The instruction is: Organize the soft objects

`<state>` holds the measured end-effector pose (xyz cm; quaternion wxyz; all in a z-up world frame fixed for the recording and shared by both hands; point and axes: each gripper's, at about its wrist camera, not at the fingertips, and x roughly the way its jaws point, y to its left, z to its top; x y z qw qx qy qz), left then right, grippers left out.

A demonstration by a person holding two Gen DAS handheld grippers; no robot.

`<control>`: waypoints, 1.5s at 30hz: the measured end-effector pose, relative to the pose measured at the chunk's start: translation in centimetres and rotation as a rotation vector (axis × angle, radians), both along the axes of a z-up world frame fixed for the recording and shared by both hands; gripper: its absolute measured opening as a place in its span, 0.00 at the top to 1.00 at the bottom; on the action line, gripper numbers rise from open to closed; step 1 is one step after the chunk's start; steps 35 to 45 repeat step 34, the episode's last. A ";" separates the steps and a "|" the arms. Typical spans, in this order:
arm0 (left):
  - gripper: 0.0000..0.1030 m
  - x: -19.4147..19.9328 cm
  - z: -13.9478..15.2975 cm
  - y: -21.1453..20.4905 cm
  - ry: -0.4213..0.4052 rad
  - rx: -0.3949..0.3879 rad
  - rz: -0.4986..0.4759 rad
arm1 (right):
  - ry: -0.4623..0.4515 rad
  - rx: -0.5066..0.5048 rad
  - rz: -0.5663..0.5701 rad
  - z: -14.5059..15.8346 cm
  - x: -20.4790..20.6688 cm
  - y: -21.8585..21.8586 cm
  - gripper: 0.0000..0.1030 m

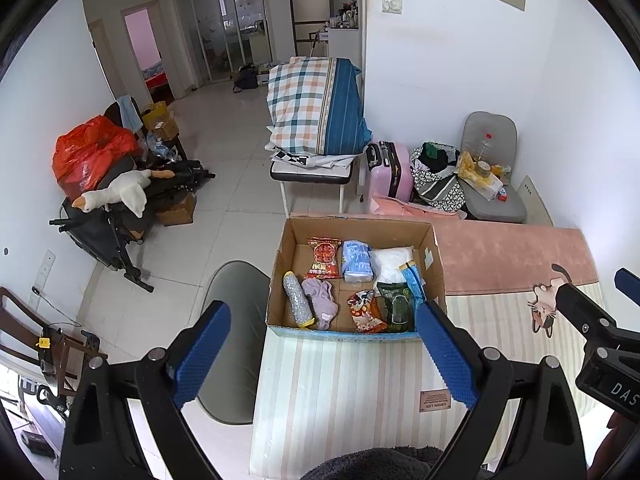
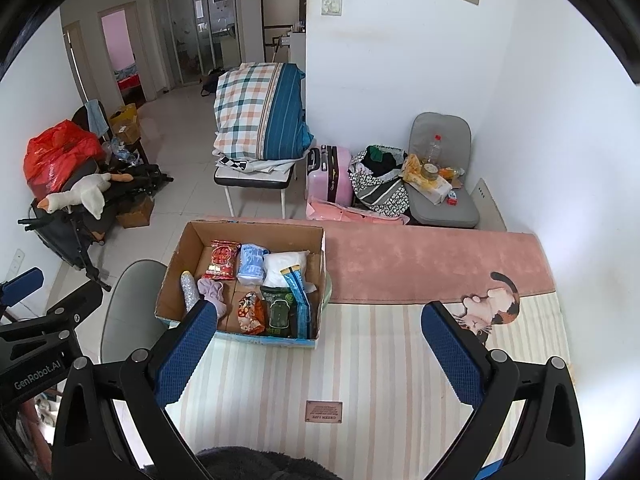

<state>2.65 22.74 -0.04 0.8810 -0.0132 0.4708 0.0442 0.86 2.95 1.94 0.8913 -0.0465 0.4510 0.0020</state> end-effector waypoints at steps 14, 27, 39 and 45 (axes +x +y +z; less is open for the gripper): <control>0.08 0.6 -0.1 0.3 0.014 -0.003 -0.017 | 0.006 -0.002 0.000 -0.1 -0.4 0.1 0.00; 0.00 1.0 -1.2 0.6 0.047 0.008 -0.040 | 0.016 -0.003 -0.009 -0.8 -0.5 0.2 0.00; 0.00 0.7 -1.4 1.1 0.040 0.009 -0.035 | 0.023 0.000 -0.006 -1.3 -0.7 0.3 0.00; 0.00 0.7 -1.4 1.1 0.040 0.009 -0.035 | 0.023 0.000 -0.006 -1.3 -0.7 0.3 0.00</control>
